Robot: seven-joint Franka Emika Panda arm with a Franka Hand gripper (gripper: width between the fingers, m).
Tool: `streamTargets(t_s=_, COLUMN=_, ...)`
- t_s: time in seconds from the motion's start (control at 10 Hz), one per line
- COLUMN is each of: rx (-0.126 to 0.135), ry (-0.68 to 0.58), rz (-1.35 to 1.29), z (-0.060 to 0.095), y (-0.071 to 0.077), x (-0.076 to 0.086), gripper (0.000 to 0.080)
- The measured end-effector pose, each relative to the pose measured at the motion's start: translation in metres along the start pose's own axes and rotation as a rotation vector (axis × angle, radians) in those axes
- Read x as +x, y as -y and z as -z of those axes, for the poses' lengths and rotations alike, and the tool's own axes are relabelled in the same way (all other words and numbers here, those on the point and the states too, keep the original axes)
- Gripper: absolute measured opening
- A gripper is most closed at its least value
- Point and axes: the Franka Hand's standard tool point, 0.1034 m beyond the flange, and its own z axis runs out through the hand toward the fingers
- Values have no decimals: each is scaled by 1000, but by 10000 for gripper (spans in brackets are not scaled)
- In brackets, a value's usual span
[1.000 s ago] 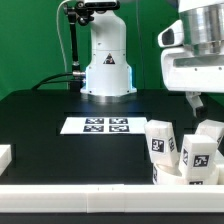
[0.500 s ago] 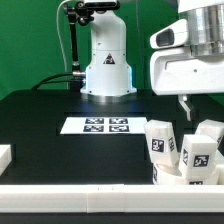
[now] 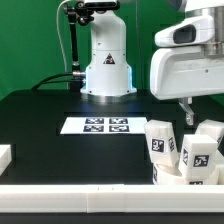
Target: Assemble stool
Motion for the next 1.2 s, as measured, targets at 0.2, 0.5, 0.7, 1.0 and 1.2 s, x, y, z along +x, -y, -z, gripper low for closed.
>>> streamTargets(t_s=0.2, rx=-8, ry=1, rz=99, z=0, y=-4, x=0, gripper=648)
streamTargets(t_s=0.5, rx=-79, ry=14, rz=435, z=-3, y=-7, x=1, gripper=648)
streamTargets(t_s=0.7, rx=-96, ry=31, rz=603, z=-5, y=-13, x=0, gripper=648)
streamTargets(t_s=1.0, rx=-97, ry=44, rz=632, z=-9, y=-22, x=-4, gripper=648)
streamTargets(t_s=1.2, rx=-98, ry=44, rz=631, z=-10, y=-22, x=-5, gripper=524)
